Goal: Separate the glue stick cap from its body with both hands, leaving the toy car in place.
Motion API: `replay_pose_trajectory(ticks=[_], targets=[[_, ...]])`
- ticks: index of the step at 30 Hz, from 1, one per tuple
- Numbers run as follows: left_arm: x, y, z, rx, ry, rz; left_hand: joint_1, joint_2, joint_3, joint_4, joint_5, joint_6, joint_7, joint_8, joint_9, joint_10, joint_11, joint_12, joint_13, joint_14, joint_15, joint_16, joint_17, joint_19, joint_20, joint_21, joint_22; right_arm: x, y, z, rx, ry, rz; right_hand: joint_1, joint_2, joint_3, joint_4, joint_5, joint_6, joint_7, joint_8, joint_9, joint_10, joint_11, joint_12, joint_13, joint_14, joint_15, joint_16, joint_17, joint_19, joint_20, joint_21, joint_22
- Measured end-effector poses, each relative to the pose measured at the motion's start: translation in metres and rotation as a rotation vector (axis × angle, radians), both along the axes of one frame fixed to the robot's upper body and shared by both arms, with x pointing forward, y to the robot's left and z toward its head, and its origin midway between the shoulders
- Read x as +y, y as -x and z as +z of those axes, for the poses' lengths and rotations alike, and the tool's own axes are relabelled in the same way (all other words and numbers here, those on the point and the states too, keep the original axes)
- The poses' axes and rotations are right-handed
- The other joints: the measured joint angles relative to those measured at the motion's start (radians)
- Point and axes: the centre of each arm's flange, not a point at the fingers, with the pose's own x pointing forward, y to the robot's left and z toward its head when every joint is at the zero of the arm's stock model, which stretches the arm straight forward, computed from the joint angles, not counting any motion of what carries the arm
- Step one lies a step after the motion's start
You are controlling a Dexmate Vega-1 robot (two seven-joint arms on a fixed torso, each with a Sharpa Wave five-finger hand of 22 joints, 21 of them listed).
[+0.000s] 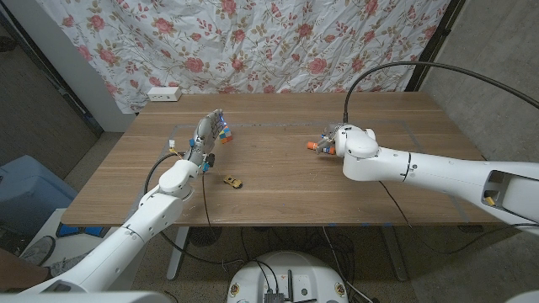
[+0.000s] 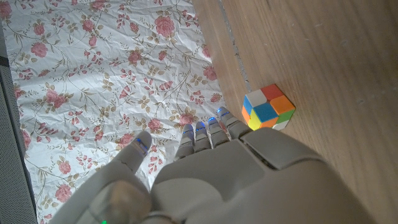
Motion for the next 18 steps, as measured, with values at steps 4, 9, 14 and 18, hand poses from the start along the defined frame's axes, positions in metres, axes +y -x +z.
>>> replay_pose_trajectory(ticks=[4, 9, 14, 18], targets=[[0.0000, -0.0011, 0.0001, 0.001, 0.000, -0.001, -0.004, -0.004, 0.000, 0.000, 0.000, 0.000, 0.000, 0.000, 0.000, 0.004, -0.004, 0.000, 0.000, 0.000, 0.000, 0.000, 0.000, 0.000, 0.000, 0.000, 0.000, 0.0011, -0.0023, -0.0021, 0.002, 0.011, -0.009, 0.007, 0.007, 0.005, -0.005, 0.000, 0.011, -0.011, 0.004, 0.000, 0.008, -0.002, 0.000, 0.000, 0.006, -0.006, 0.004, 0.000, 0.007, -0.007, 0.000, 0.000], [-0.0009, -0.0024, -0.0006, 0.003, 0.001, -0.004, -0.006, -0.006, 0.000, 0.000, 0.000, 0.000, 0.000, 0.000, 0.000, 0.005, -0.005, 0.000, 0.000, 0.000, 0.000, 0.000, 0.000, 0.004, 0.004, 0.000, 0.000, 0.0012, -0.0051, -0.0043, -0.003, 0.022, -0.019, 0.024, 0.010, 0.015, -0.001, 0.000, 0.046, -0.014, 0.008, 0.000, 0.036, -0.015, 0.000, 0.000, 0.027, -0.027, 0.011, 0.003, 0.026, -0.011, 0.000, 0.000], [-0.0020, -0.0042, -0.0014, 0.005, 0.003, -0.007, -0.006, -0.006, 0.003, 0.003, 0.000, 0.004, -0.004, 0.000, 0.000, 0.005, -0.005, 0.000, 0.000, 0.004, 0.004, 0.000, 0.000, 0.005, 0.005, 0.000, 0.000, 0.0013, -0.0073, -0.0062, -0.012, 0.029, -0.025, 0.042, 0.008, 0.017, 0.000, 0.000, 0.072, -0.015, 0.018, 0.003, 0.063, -0.030, 0.003, 0.000, 0.051, -0.039, 0.019, 0.005, 0.040, -0.025, 0.000, 0.000], [-0.0037, -0.0059, -0.0015, 0.006, 0.005, -0.011, -0.006, -0.006, 0.003, 0.003, 0.000, 0.009, 0.002, 0.000, 0.000, 0.005, -0.005, 0.000, 0.001, 0.008, 0.000, 0.000, 0.000, 0.007, 0.007, 0.000, 0.000, 0.0010, -0.0099, -0.0065, -0.023, 0.034, -0.030, 0.055, 0.021, 0.025, 0.000, 0.000, 0.089, -0.018, 0.019, 0.005, 0.081, -0.035, 0.004, 0.000, 0.060, -0.045, 0.027, 0.005, 0.054, -0.025, 0.004, 0.000]])
